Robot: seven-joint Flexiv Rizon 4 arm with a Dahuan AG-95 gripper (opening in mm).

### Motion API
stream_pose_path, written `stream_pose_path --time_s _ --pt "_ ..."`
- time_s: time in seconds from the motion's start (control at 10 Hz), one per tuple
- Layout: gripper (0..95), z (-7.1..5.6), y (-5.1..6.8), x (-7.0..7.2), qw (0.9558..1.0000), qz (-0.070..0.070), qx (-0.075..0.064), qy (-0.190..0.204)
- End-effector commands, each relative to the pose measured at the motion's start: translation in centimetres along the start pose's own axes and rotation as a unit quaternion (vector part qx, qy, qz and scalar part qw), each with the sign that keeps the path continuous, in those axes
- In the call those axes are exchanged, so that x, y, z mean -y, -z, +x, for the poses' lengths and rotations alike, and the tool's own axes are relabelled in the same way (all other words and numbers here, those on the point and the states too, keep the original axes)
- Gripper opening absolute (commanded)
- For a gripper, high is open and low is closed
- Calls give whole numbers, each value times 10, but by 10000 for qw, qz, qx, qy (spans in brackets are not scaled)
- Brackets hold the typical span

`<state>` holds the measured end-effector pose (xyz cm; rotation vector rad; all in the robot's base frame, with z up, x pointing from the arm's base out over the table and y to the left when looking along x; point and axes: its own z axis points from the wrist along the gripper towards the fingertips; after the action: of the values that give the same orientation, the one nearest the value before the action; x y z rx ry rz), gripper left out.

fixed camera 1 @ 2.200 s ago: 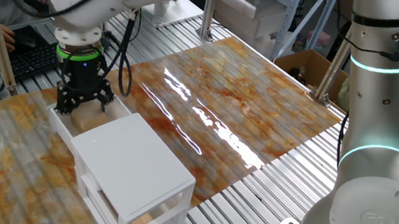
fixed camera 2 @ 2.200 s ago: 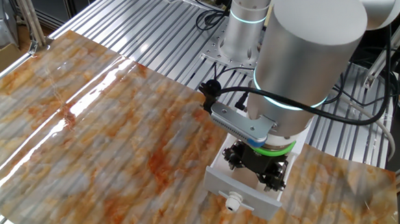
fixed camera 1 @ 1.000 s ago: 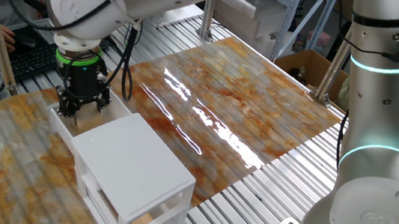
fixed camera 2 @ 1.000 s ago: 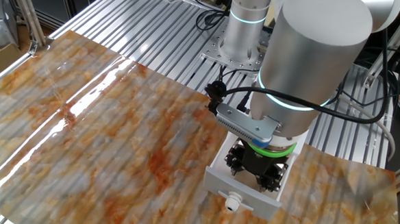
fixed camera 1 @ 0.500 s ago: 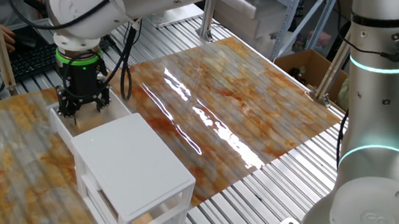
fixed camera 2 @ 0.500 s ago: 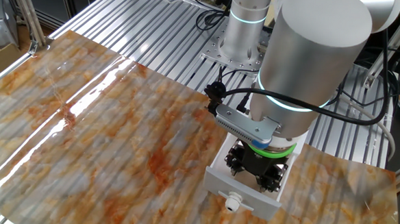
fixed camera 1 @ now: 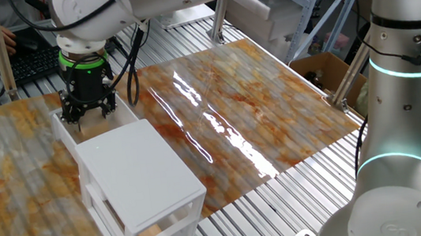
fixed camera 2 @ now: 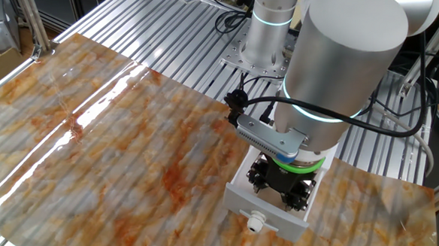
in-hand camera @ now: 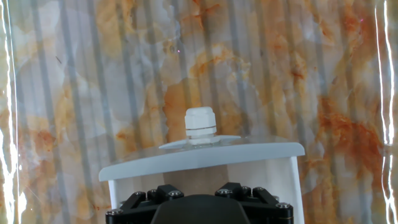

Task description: Take something out of a drawer

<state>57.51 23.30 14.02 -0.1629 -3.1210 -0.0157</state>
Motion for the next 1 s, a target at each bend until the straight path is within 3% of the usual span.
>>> stream_pose_path --time_s 0.1,0.5,0.6,1.0 --pt "0 0 0 0 10000 3 -2 -2" --pt "0 0 0 0 10000 3 -2 -2" --pt "0 -1 39 9 9996 76 -208 -159" --pt "0 -1 40 9 9996 89 -199 -159"
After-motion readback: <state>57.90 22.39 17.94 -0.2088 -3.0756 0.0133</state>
